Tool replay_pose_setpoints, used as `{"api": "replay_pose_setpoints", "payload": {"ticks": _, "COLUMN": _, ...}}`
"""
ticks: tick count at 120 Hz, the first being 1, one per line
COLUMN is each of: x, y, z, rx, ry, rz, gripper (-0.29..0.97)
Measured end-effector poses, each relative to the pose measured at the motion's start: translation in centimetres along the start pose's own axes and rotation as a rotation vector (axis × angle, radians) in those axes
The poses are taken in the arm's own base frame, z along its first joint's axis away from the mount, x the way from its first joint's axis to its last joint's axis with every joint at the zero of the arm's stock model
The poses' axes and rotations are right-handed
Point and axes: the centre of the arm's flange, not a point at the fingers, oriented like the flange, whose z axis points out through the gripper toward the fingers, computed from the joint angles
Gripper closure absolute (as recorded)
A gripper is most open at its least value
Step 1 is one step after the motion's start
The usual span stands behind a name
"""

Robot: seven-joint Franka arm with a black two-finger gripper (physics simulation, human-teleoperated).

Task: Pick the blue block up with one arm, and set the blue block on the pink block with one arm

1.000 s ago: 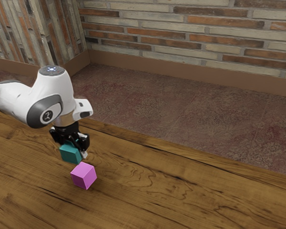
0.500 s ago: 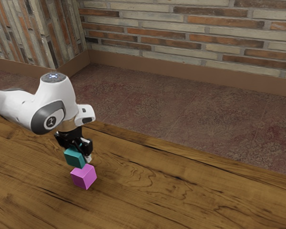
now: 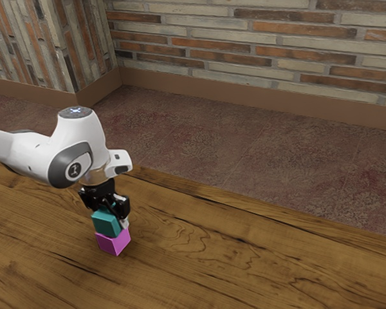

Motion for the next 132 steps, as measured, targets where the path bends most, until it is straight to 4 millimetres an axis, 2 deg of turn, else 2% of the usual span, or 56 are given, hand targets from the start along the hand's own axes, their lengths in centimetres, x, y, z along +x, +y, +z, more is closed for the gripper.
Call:
{"api": "replay_pose_setpoints", "payload": {"ticks": 63, "x": -0.5, "y": -0.8, "z": -0.5, "rx": -0.029, "ry": 0.004, "rz": 0.063, "gripper": 0.42}}
{"api": "replay_pose_setpoints", "payload": {"ticks": 92, "x": -1.7, "y": -1.8, "z": -0.6, "rx": -0.043, "ry": 0.000, "rz": 0.062, "gripper": 0.42}}
{"api": "replay_pose_setpoints", "payload": {"ticks": 132, "x": -1.5, "y": -1.9, "z": -0.4, "rx": -0.058, "ry": -0.001, "rz": 0.076, "gripper": 0.42}}
